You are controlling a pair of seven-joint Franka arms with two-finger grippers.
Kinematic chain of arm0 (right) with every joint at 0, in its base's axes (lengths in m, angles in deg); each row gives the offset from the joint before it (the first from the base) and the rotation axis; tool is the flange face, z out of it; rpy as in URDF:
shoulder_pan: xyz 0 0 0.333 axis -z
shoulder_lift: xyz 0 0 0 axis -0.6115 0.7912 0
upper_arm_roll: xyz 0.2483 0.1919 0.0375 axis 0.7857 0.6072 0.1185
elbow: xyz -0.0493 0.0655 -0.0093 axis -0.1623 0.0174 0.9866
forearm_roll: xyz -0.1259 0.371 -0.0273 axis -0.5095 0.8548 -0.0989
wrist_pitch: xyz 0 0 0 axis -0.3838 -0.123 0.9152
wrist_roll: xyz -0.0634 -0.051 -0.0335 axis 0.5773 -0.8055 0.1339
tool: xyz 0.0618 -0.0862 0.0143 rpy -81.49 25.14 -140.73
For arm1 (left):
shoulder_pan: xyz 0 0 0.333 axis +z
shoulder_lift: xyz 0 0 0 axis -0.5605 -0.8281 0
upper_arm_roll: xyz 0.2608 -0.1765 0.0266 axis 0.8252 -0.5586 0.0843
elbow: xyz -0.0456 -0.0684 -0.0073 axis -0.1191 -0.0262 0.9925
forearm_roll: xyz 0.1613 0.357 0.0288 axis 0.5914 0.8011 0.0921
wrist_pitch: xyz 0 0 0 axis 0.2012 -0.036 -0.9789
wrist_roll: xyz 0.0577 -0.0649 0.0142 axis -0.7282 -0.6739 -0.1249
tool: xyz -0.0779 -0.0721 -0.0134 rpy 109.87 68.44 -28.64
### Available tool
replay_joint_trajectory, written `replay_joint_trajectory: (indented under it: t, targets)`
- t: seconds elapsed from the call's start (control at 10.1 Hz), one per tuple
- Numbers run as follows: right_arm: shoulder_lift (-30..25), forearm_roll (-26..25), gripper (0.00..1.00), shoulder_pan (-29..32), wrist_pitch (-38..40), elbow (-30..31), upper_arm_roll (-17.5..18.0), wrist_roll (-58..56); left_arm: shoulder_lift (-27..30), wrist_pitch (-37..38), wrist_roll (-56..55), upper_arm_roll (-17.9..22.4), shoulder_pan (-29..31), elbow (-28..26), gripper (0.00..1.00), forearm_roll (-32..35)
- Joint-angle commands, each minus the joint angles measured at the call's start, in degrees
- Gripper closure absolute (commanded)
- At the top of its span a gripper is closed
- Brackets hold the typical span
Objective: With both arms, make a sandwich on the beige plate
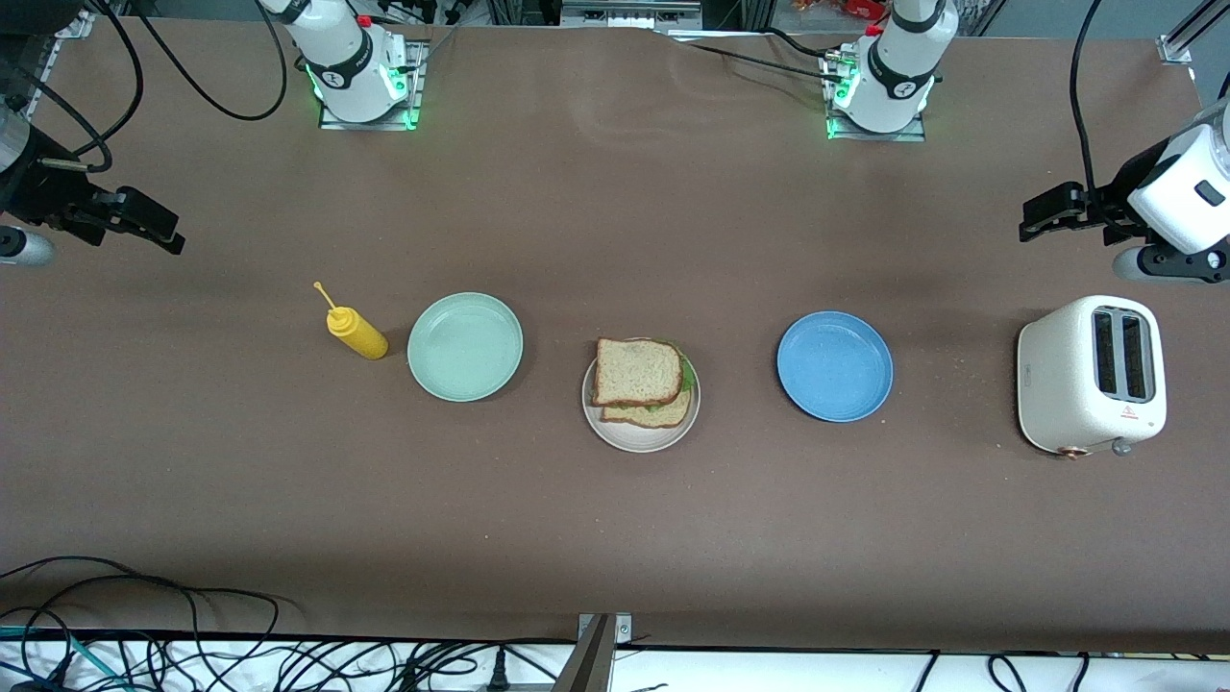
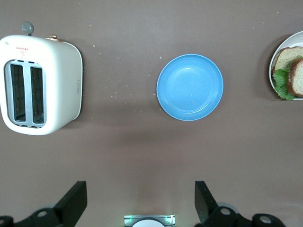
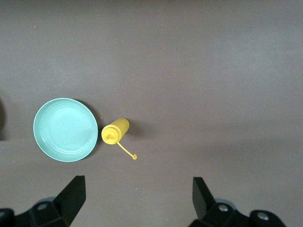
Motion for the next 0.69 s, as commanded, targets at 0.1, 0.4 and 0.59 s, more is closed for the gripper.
replay_joint_trajectory:
  t: [0.1,0.4,0.59]
  targets:
    - [-0.5,0.6,0.00,-0.9,-1.0,0.7,-0.9,0.2,-1.5,0.5,0.9,0.4,1.2,1.9,0.00,-1.0]
    - [0.5,0.9,0.00,-0.5,-1.2,0.3,-1.1,0.0,-1.5,0.4,1.0,0.6,1.3,2.1,0.00,-0.7]
    - [0.7,0.9,0.00,-0.5,-1.0,0.3,-1.1,0.0,-1.5,0.4,1.0,0.7,1.6,2.8,0.00,-0.7]
